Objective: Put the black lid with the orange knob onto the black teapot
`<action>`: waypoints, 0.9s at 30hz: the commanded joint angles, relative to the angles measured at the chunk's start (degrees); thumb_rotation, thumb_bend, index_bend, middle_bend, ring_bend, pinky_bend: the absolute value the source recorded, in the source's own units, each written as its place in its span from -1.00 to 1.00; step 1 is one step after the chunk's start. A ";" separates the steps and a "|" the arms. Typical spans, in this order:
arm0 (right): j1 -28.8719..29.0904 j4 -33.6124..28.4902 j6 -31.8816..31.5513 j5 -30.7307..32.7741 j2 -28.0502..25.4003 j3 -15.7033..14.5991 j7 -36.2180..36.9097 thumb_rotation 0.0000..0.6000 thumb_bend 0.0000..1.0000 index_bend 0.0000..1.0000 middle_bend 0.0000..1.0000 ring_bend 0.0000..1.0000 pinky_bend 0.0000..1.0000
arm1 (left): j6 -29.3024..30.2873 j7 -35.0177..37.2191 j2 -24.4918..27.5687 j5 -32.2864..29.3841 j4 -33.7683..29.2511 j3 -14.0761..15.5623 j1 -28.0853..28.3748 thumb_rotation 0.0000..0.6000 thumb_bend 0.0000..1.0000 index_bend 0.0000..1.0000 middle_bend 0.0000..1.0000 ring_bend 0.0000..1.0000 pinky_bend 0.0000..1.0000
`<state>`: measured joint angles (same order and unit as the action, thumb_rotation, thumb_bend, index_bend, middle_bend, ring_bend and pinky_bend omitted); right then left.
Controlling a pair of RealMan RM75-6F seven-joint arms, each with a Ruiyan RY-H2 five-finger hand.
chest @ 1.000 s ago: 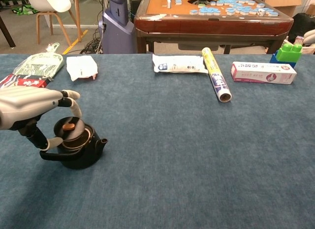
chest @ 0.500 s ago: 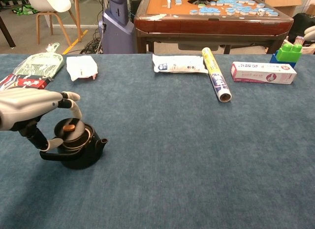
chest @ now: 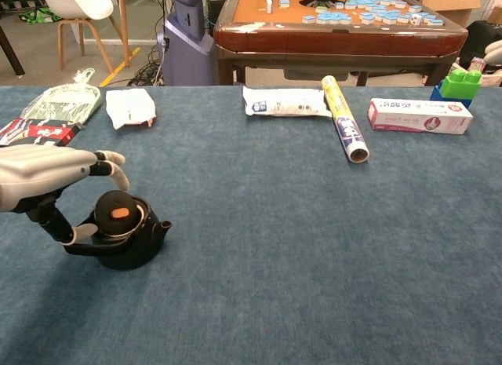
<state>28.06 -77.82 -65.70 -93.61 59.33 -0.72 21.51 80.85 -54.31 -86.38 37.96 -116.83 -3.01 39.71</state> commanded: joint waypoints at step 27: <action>1.37 1.12 1.67 0.29 0.93 0.59 0.38 1.00 -0.49 -0.98 -1.00 -1.00 -1.00 | 4.85 -3.59 2.25 -1.43 -6.95 1.54 -1.29 1.00 -0.06 -0.82 -1.00 -1.00 -1.00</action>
<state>29.39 -76.68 -64.04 -93.35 60.27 -0.16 21.84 85.04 -57.11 -83.82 37.30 -123.36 -1.64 38.37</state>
